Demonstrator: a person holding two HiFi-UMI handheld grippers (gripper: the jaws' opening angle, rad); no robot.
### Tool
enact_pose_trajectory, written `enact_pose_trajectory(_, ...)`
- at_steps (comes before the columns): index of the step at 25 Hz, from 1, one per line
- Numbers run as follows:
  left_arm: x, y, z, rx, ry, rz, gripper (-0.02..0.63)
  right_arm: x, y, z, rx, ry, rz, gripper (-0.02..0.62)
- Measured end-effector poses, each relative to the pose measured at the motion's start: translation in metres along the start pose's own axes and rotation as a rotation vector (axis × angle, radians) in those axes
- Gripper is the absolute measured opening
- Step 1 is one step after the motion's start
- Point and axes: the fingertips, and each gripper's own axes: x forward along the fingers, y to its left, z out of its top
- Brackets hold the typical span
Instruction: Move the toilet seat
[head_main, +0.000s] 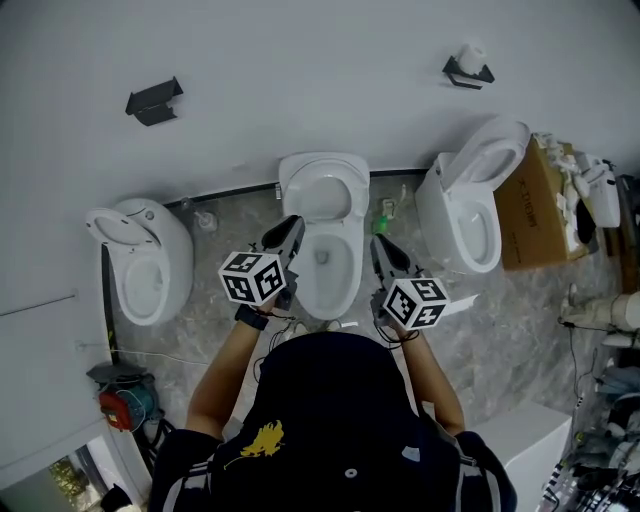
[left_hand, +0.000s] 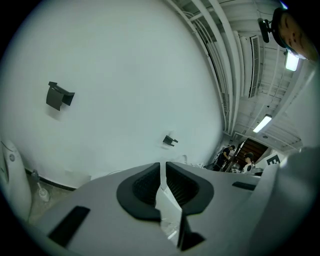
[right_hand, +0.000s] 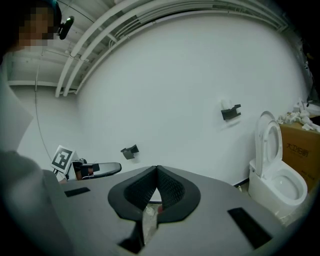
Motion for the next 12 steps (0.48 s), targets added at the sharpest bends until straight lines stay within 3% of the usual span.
enact_pose_trajectory(12, -0.0014, -0.0001, -0.0072, 0.018, 0.019, 0.014, 0.051, 0.0018, 0.0014, 0.0107, -0.013, -0.024, -0.001, 0.026)
